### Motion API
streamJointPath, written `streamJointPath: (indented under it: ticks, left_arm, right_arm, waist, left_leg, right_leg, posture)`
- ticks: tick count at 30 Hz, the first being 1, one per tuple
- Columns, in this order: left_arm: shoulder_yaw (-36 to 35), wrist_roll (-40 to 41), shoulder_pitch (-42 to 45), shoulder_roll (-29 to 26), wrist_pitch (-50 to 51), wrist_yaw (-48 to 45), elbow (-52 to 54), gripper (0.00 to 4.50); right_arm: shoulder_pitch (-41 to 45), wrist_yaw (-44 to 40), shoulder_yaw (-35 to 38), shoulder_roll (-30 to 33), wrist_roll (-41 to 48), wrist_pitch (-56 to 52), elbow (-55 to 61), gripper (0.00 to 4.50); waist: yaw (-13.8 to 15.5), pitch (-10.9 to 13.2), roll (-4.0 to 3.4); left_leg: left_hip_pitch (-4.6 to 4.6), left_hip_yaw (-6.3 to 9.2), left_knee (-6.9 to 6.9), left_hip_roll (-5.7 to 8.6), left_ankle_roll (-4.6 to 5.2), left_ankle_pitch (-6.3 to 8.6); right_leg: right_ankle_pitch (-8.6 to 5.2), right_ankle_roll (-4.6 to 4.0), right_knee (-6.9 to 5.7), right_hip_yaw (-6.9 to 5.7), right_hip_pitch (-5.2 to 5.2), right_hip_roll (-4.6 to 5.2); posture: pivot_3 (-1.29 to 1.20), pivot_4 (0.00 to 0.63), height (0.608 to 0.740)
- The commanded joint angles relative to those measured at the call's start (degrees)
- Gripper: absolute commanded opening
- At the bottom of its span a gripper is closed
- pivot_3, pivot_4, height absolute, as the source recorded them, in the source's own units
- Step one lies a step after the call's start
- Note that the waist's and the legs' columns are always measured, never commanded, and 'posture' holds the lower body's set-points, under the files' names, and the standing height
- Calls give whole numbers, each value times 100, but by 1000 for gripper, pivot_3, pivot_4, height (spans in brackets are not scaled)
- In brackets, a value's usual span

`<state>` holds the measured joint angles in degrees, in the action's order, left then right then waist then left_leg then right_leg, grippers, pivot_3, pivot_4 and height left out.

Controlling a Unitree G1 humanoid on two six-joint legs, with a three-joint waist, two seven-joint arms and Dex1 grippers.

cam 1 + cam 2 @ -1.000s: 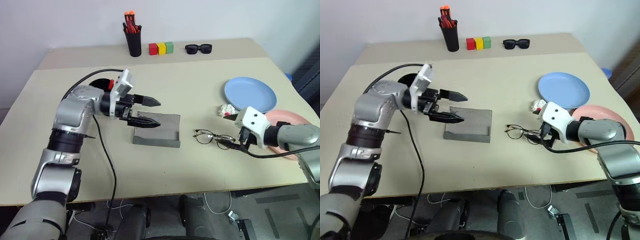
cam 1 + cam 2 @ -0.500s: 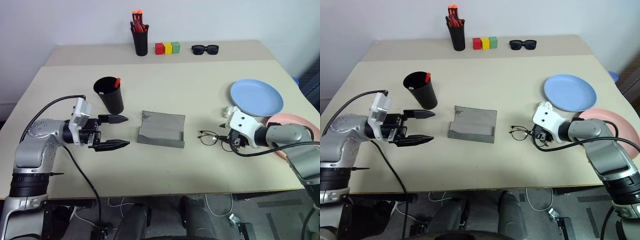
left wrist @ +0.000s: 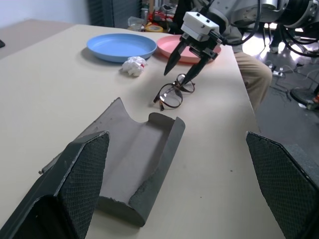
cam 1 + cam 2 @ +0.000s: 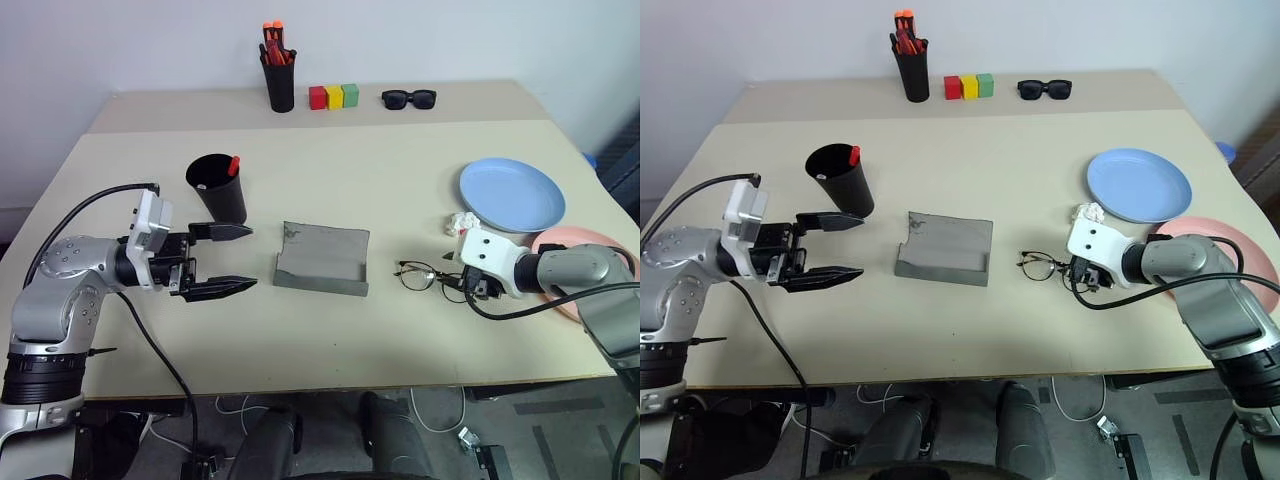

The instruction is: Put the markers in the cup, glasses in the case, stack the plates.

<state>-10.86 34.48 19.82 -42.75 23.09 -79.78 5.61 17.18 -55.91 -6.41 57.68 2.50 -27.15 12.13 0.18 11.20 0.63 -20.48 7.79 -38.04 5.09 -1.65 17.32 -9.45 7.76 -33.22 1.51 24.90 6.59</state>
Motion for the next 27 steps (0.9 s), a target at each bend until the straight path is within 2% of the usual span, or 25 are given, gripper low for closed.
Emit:
streamJointPath:
  ticks: [1, 3, 4, 11, 14, 19, 21, 27]
  left_arm:
    - [-50, 120, 34, -67, -113, 7, 146, 4500]
    - [-57, 139, 37, -72, -87, 23, 168, 4500]
    - [-60, 143, 35, -76, -80, 28, 176, 4500]
    - [-104, 186, -38, -120, -23, 91, 187, 4500]
    - [-215, 284, -86, -175, 67, 185, 181, 4500]
    - [-424, 407, -263, -374, 164, 234, 188, 4500]
    - [-481, 476, -365, -453, 233, 240, 226, 4500]
    - [-572, 614, -686, -524, 307, 300, 458, 4500]
  right_arm:
    - [72, -55, -163, 12, -194, 146, 37, 1347]
    - [72, -63, -200, -5, -243, 193, 13, 345]
    - [78, -63, -208, -14, -263, 205, -4, 17]
    - [251, -200, -119, 41, -302, 355, -102, 17]
    - [608, -287, 208, -298, 343, -70, 277, 17]
    - [1450, 4, 311, -1109, 1071, -769, 781, 17]
    - [1696, 174, 157, -1429, 1098, -853, 834, 17]
    - [2416, 1098, -627, -2975, 813, -1041, 419, 17]
  waist:
    - [-1, 0, 0]
    - [-4, 0, 0]
    - [-5, 0, 1]
    - [-31, -1, 1]
    - [-86, -1, 1]
    - [-140, 2, -3]
    - [-114, 2, -3]
    - [-95, 0, 1]
  left_leg:
    - [0, 0, 0, 0, 0, 0]
    - [0, 0, 0, 0, 0, 0]
    - [1, 0, 0, 0, 0, 0]
    - [1, 0, 0, 0, 0, 0]
    - [1, 1, 0, -1, 0, 0]
    - [2, 3, 7, -8, 0, 0]
    - [0, 4, 7, -9, -1, 0]
    - [-8, 8, 7, -5, -2, 0]
  right_leg:
    - [0, 0, 0, 0, 0, 0]
    - [0, 0, 0, 0, 0, 0]
    - [0, 0, 0, 0, 0, 0]
    - [0, 0, 0, 0, -2, 0]
    - [0, 0, 0, 0, -2, 0]
    - [0, -2, -1, 1, 6, -10]
    - [0, -2, -1, 1, 7, -12]
    - [1, -3, -3, 0, 15, -6]
  posture:
    - [0, 150, 740]
    - [0, 150, 740]
    - [0, 150, 740]
    - [0, 150, 740]
    - [0, 150, 740]
    - [0, 150, 740]
    - [0, 150, 740]
    - [0, 150, 740]
